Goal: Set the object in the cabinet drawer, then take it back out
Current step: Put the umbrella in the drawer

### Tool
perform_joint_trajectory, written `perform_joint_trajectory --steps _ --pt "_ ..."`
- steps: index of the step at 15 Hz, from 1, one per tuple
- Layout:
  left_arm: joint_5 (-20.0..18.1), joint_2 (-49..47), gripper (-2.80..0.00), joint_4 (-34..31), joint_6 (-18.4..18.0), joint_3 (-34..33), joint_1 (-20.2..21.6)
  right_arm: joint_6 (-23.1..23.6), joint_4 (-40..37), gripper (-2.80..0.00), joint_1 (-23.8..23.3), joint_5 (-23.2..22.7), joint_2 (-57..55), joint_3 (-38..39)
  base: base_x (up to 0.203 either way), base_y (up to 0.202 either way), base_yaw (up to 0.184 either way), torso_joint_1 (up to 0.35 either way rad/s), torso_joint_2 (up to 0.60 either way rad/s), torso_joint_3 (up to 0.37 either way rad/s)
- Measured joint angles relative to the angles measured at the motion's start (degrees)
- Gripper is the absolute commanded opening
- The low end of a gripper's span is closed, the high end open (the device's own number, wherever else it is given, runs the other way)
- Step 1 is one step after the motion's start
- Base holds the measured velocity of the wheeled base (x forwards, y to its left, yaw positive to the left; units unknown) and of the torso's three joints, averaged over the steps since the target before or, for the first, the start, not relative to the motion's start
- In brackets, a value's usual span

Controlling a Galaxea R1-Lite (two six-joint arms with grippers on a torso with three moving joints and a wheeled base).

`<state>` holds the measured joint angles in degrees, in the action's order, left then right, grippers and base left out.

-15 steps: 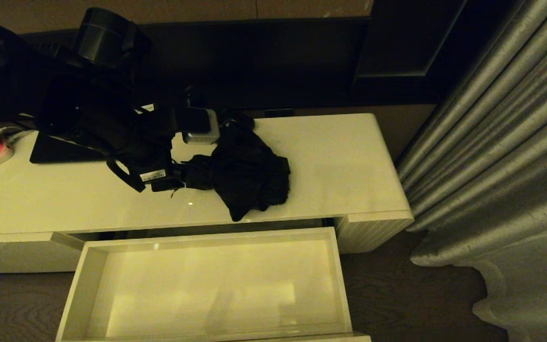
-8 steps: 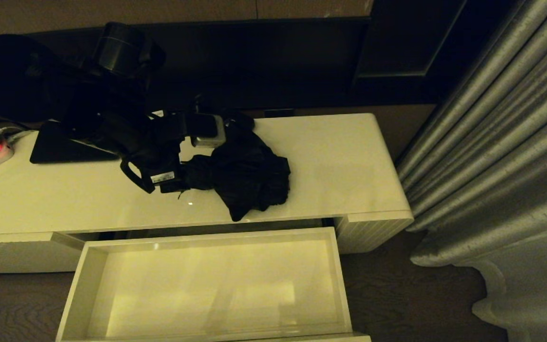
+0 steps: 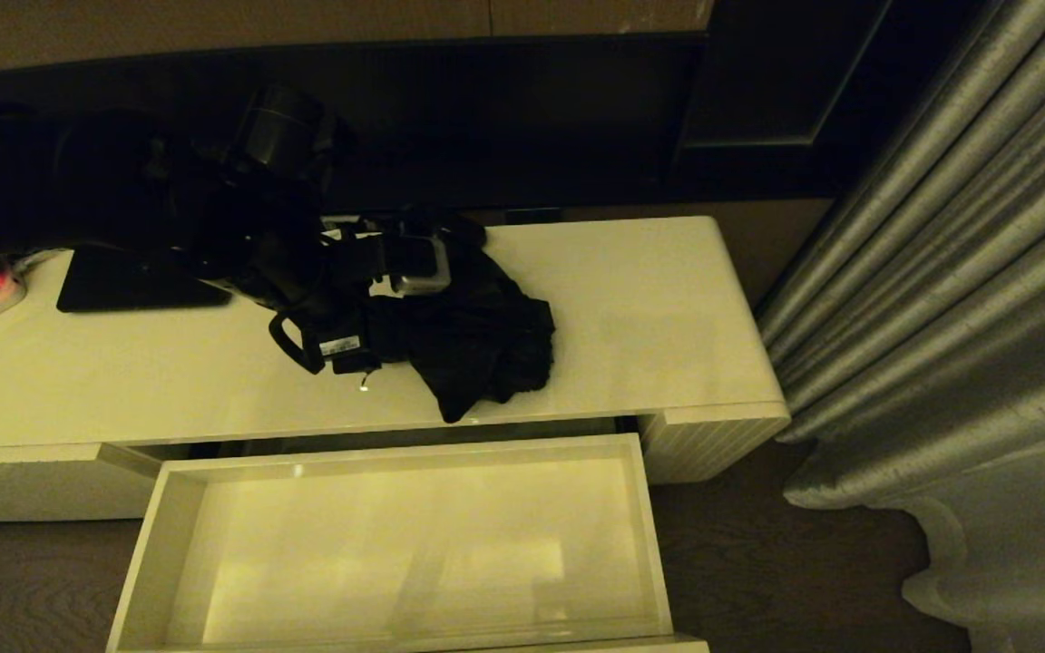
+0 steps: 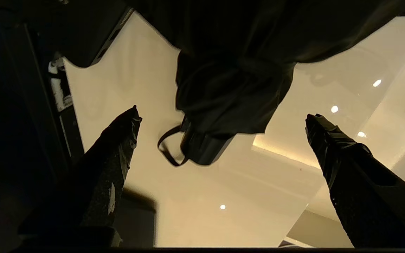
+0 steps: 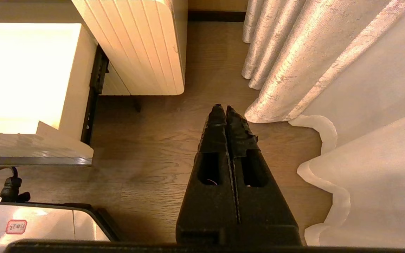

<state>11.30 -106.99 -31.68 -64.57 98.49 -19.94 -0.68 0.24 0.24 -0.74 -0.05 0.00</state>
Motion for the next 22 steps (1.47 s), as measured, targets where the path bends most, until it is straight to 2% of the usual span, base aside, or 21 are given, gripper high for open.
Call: perform_joint_trajectory --steps 13,17,22 --pt "0.1 -4.95 0.0 0.53 0.03 3.75 0.0 0.0 0.02 -2.8 0.0 0.0 0.0 0.0 0.0 0.0 0.0 0.0 0.0 0.0" --pt "0.2 -6.16 0.0 0.64 0.24 4.73 1.12 -0.02 0.02 -2.8 0.0 -0.02 0.0 0.0 0.0 0.0 0.0 0.0 0.0 0.0" --pt "0.47 -7.36 0.0 3.61 -0.23 4.74 1.62 0.0 0.0 -2.8 0.0 0.0 0.0 0.0 0.0 0.0 0.0 0.0 0.0 0.0"
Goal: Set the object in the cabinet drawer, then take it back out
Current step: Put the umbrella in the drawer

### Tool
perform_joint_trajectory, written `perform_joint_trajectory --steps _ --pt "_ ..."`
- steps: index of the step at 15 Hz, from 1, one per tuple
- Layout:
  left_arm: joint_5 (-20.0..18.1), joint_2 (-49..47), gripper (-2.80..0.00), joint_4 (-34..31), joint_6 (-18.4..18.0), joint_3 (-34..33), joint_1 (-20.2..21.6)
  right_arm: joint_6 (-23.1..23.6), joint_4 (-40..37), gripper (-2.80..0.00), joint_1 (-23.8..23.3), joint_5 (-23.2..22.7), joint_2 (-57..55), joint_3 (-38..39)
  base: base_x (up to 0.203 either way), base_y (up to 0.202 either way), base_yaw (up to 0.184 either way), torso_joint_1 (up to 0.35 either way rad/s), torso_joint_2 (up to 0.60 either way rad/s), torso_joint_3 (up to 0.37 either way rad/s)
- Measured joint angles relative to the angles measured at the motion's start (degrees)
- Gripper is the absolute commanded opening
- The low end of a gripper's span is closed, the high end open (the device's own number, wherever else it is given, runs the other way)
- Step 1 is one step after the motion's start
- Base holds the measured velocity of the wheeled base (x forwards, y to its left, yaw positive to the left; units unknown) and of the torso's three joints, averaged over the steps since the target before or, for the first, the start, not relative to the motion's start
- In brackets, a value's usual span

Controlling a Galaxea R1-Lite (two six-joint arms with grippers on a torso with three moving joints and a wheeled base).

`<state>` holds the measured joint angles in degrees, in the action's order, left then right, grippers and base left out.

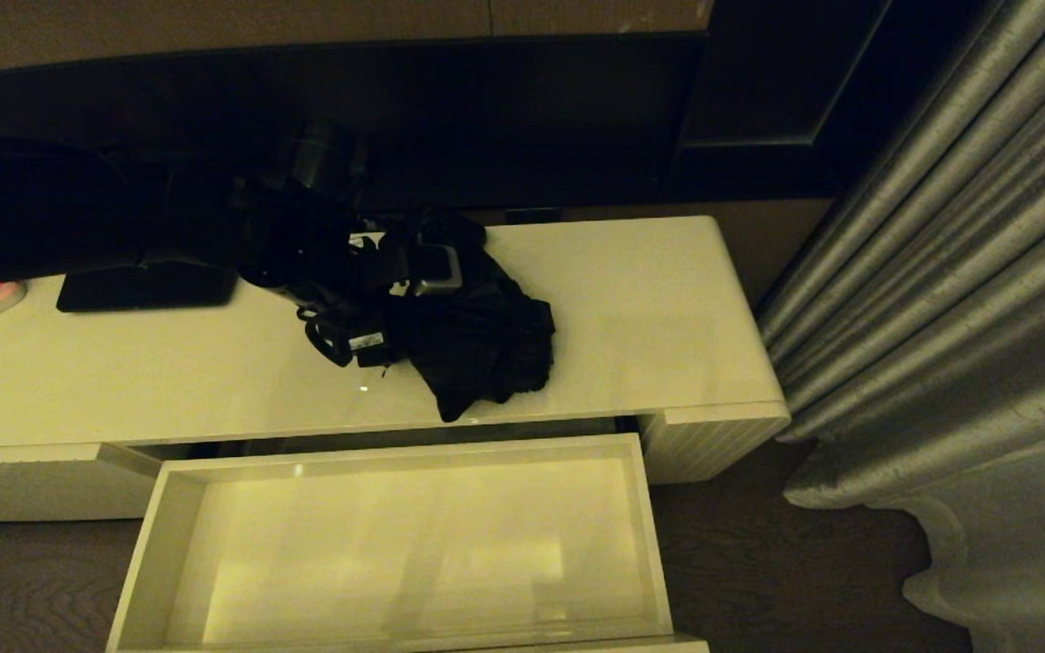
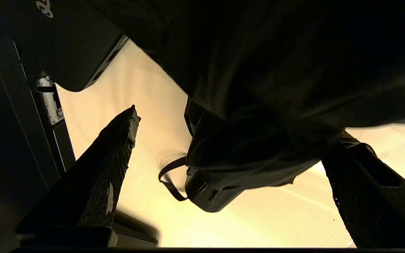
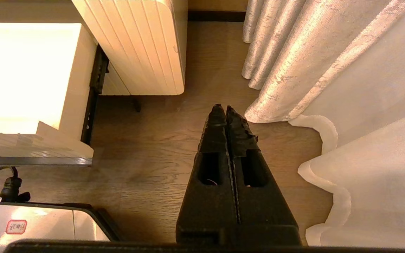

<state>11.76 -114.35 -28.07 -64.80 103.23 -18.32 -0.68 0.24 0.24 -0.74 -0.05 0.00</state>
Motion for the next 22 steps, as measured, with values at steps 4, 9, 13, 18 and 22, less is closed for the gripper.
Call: perform_joint_trajectory --steps 4,9,13,18,22 --pt "-0.06 -0.89 -2.8 1.55 0.3 0.29 0.05 -0.01 -0.01 -2.8 0.0 -0.02 0.0 0.0 0.0 0.0 0.0 0.0 0.0 0.0" --pt "-0.27 -0.92 -2.8 1.69 0.28 0.18 0.0 -0.02 0.0 -2.8 0.0 -0.02 0.0 0.0 0.0 0.0 0.0 0.0 0.0 0.0" --pt "-0.33 -0.72 -2.8 1.65 0.11 -0.27 -0.02 -0.02 0.0 -2.8 0.0 0.0 0.0 0.0 0.0 0.0 0.0 0.0 0.0 0.0" --pt "-0.71 1.1 -2.8 1.26 0.2 -1.58 -0.04 0.0 0.0 -2.8 0.0 0.0 0.0 0.0 0.0 0.0 0.0 0.0 0.0 0.0" --pt "-1.6 4.52 -2.8 1.62 0.6 -3.22 -0.04 0.0 0.0 -2.8 0.0 -0.02 0.0 0.0 0.0 0.0 0.0 0.0 0.0 0.0"
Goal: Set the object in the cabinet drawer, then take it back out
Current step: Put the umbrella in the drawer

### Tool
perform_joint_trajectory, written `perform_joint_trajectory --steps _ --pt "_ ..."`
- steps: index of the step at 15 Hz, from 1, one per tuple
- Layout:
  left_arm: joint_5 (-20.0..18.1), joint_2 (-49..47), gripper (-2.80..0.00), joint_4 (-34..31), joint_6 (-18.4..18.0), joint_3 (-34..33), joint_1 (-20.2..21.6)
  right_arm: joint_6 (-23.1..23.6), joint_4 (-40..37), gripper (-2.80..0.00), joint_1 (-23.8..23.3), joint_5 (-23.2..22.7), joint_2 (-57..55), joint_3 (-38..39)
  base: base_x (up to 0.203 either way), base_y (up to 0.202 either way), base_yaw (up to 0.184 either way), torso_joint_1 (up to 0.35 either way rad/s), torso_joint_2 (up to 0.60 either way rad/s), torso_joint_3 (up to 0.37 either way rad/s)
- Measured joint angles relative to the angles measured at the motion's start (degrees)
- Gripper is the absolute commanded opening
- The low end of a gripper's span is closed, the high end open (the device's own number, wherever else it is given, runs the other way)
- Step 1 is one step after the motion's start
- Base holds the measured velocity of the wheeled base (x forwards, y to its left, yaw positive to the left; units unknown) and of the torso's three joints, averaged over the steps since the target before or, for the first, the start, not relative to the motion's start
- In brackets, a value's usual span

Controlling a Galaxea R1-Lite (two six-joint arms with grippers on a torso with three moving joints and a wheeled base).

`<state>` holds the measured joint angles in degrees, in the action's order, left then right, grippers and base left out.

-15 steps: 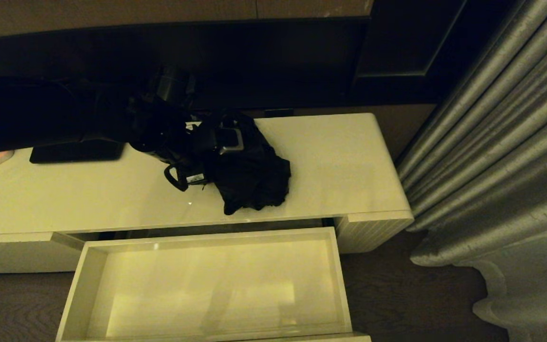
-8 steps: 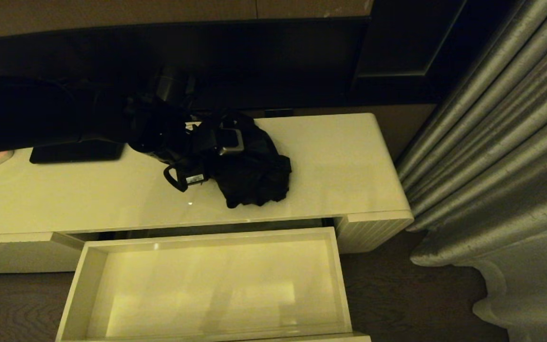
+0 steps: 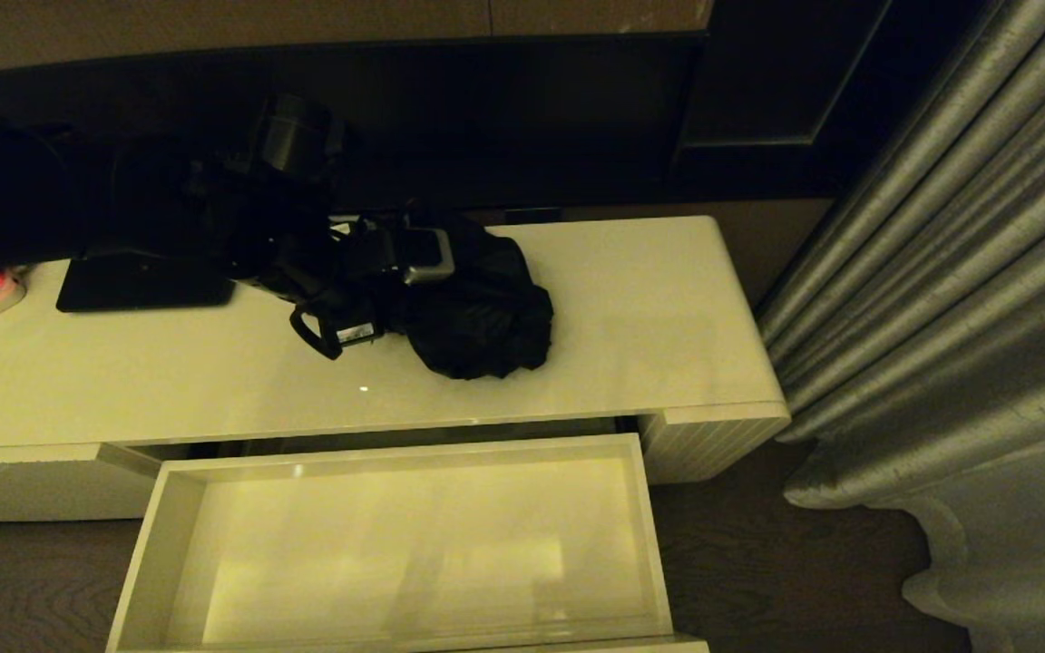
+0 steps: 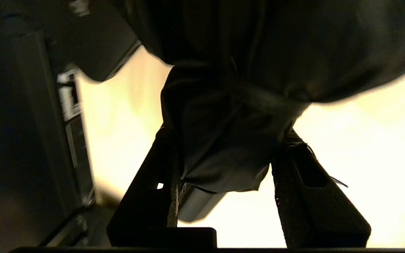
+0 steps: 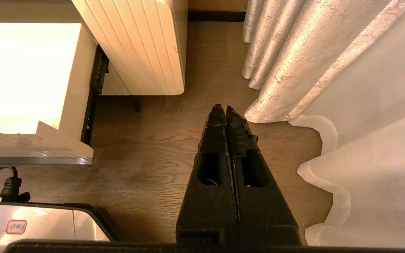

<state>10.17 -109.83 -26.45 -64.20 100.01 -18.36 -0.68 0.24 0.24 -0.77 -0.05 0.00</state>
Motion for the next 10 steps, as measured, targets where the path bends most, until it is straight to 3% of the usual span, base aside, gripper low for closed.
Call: perform_joint_trajectory --steps 10 --pt "-0.14 10.31 -2.8 -0.92 0.29 -5.7 -0.4 -0.02 0.0 -2.8 0.0 0.0 0.0 0.0 0.0 0.0 0.0 0.0 0.0 0.0"
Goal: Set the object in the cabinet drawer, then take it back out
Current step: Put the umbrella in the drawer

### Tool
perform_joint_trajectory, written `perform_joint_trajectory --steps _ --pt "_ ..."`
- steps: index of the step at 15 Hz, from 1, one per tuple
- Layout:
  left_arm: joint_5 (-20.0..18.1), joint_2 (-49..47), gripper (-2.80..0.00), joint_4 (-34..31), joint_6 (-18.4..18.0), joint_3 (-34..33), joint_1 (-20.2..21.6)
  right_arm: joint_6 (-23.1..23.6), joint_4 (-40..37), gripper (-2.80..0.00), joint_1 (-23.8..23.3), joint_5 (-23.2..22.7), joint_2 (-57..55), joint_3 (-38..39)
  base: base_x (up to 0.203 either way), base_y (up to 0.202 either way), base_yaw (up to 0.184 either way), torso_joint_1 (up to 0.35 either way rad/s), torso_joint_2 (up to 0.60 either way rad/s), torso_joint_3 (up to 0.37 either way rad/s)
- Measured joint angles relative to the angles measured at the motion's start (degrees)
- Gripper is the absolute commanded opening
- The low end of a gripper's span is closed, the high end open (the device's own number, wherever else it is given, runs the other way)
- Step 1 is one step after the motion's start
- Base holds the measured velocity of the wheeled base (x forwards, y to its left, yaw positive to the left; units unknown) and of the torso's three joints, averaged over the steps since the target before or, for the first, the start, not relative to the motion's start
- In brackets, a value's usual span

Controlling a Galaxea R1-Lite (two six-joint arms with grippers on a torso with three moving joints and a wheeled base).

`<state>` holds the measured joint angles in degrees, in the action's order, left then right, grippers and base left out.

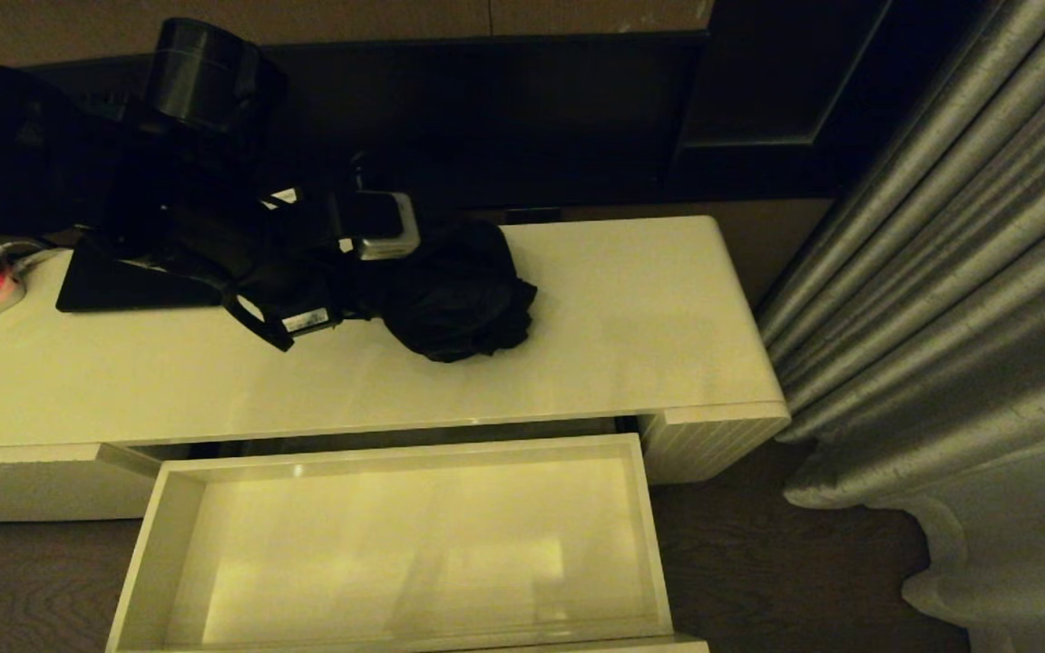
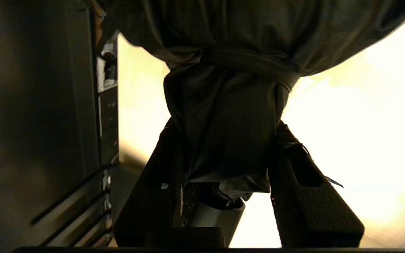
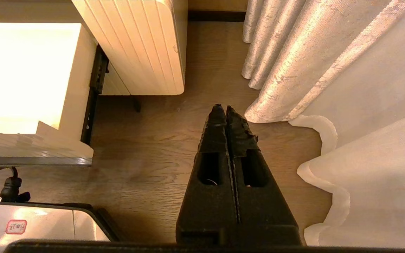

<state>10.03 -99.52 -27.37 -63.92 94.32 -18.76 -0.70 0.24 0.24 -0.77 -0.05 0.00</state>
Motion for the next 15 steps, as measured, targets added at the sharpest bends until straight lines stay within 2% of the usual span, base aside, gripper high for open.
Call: perform_joint_trajectory --steps 9,15 --pt "-0.41 13.1 -2.8 -2.49 -0.3 -9.95 -0.74 -0.01 0.0 -2.8 0.0 0.01 0.0 0.0 0.0 0.0 0.0 0.0 0.0 0.0" --pt "-1.25 23.18 -2.8 -4.72 -0.68 -20.3 -0.89 0.02 -0.02 -2.8 0.0 0.02 0.0 0.0 0.0 0.0 0.0 0.0 0.0 0.0"
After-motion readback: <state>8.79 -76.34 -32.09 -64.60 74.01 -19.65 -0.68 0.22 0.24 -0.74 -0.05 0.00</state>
